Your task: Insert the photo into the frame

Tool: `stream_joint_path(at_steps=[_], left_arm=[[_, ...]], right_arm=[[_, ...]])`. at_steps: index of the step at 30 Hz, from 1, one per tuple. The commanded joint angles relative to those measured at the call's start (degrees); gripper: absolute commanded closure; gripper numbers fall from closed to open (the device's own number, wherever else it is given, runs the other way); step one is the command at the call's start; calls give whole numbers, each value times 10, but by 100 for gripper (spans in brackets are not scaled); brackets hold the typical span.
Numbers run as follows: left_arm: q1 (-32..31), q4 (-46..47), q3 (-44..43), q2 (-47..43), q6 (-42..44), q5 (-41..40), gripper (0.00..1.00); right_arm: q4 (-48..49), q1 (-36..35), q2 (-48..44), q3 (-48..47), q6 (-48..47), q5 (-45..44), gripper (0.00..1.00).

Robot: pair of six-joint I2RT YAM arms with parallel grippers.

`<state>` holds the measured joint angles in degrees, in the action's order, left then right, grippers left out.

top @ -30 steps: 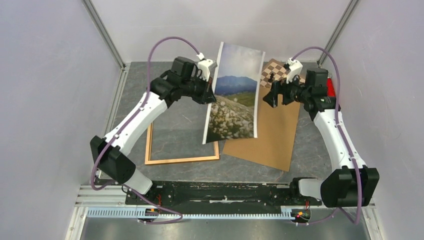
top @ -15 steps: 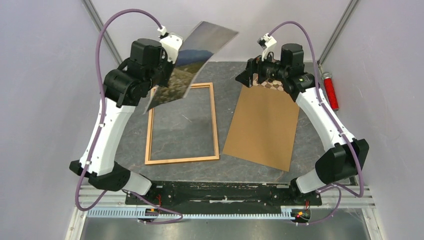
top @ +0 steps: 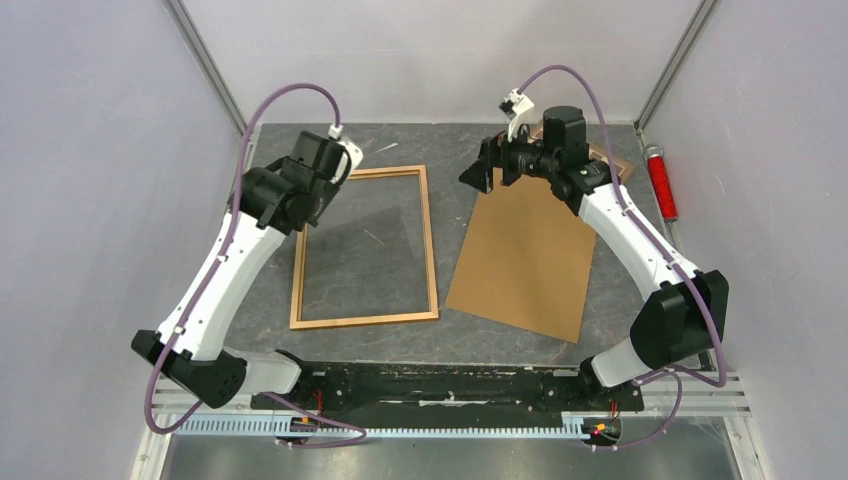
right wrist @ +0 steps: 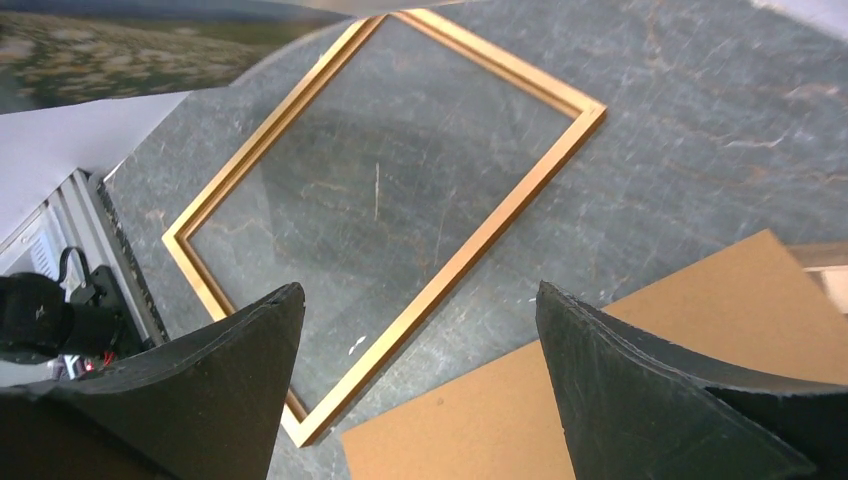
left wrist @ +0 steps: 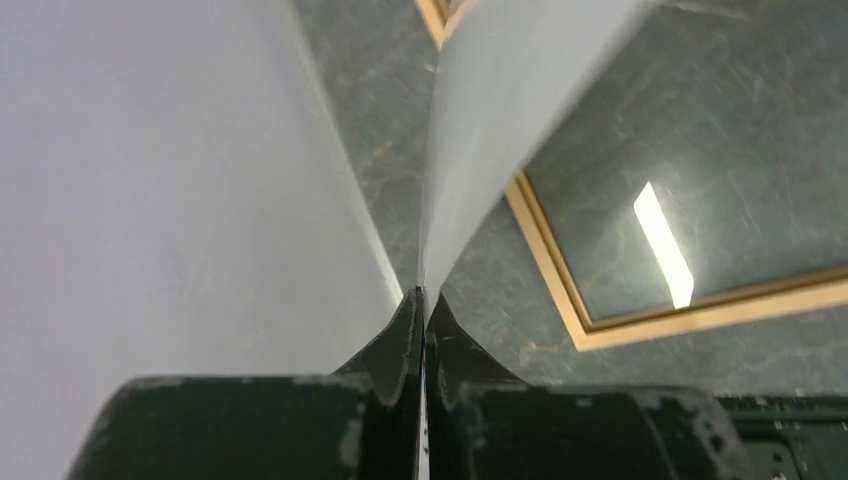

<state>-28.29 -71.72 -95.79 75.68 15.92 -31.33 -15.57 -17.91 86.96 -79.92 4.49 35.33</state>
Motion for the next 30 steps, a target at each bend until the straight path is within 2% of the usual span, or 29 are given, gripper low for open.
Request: stream_joint_path(at_steps=[1,4,11,18,30], left_arm=[[-22,-6,61,5,-34,67,98],[-29,-4,89,22,-55,118,98],[-43,12,106,84,-100,243,98],[-44,103,112,144,-173,364,98],[-46,269,207,201,-293,460,98]], right_arm=[[39,-22,-31,40,-7,16,11],[59,-40,-44,82,-8,28,11],[193,-51,-70,191,85,67,12],[303,-51,-62,269,196,70,13],[346,-27,9,260,300,31,16]])
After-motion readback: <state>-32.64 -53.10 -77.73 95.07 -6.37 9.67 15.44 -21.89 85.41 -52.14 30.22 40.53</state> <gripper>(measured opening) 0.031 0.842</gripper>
